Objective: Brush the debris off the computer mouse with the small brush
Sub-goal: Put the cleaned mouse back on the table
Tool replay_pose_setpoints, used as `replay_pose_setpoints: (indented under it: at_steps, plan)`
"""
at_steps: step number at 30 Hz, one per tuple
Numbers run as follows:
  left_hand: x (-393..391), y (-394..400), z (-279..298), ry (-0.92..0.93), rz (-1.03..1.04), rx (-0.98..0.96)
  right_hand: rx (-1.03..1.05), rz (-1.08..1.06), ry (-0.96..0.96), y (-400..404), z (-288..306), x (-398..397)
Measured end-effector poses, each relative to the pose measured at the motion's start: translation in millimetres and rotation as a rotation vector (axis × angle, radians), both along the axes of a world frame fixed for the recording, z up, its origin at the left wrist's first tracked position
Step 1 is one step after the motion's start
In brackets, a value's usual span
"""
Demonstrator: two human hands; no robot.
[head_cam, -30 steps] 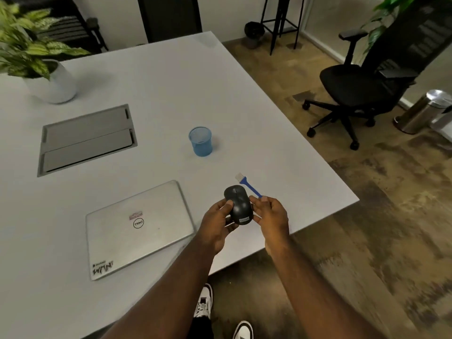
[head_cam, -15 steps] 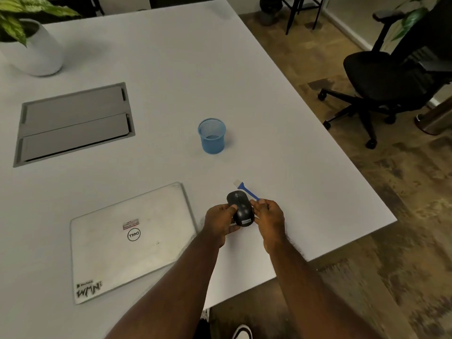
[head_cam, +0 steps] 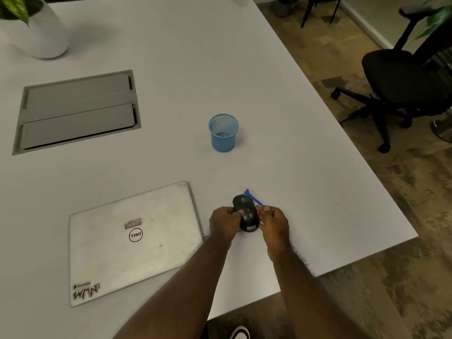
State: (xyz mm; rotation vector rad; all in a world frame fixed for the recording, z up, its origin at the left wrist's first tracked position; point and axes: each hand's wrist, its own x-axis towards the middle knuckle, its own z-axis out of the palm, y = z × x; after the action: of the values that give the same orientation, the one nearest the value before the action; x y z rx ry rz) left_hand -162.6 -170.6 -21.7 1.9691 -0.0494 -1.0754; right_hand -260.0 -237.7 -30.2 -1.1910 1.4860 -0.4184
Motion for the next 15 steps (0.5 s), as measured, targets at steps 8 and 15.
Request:
replay_pose_setpoints:
  at_steps: [8, 15]
  plan:
    - [6.3, 7.1, 11.1, -0.214, -0.042, 0.075, -0.138, 0.056, 0.033, -13.6, 14.3, -7.8]
    - [53.9, 60.4, 28.7, -0.887, -0.205, 0.11, -0.375, 0.153, 0.058, -46.1, 59.7, 15.6]
